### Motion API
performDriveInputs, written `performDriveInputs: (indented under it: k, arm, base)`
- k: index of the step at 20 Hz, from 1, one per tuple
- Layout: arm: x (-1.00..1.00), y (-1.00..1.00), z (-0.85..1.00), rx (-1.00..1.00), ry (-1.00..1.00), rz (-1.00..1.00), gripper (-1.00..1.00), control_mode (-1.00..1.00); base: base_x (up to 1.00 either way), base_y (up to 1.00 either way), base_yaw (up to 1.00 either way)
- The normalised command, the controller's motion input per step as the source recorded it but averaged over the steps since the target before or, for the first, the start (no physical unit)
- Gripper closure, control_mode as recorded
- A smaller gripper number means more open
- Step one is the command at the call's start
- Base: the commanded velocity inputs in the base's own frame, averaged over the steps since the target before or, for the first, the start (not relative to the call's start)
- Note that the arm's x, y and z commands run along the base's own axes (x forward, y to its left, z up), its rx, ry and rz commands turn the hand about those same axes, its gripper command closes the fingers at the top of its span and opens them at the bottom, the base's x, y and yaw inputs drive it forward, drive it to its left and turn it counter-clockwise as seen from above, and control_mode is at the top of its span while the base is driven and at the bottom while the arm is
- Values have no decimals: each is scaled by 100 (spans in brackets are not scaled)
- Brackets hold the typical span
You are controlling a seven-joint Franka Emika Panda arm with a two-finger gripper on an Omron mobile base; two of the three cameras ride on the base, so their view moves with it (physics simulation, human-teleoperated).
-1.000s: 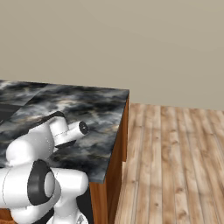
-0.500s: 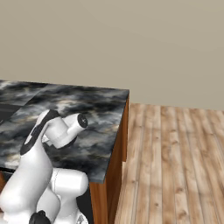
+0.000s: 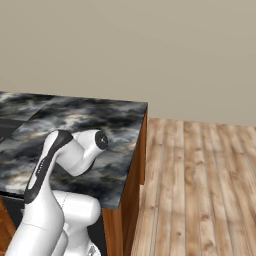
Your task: Pick the milk, bottled water from the counter and place them in the open cabinet.
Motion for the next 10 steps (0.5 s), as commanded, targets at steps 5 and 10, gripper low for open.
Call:
performDriveInputs:
  k: [5,10]
  arm:
    - [-12,-50,59,4,9,-8,100,-100]
    - [-19,-48,59,2,7,-9,100,-100]
  base:
    - [0,0,0]
    - [0,0,0]
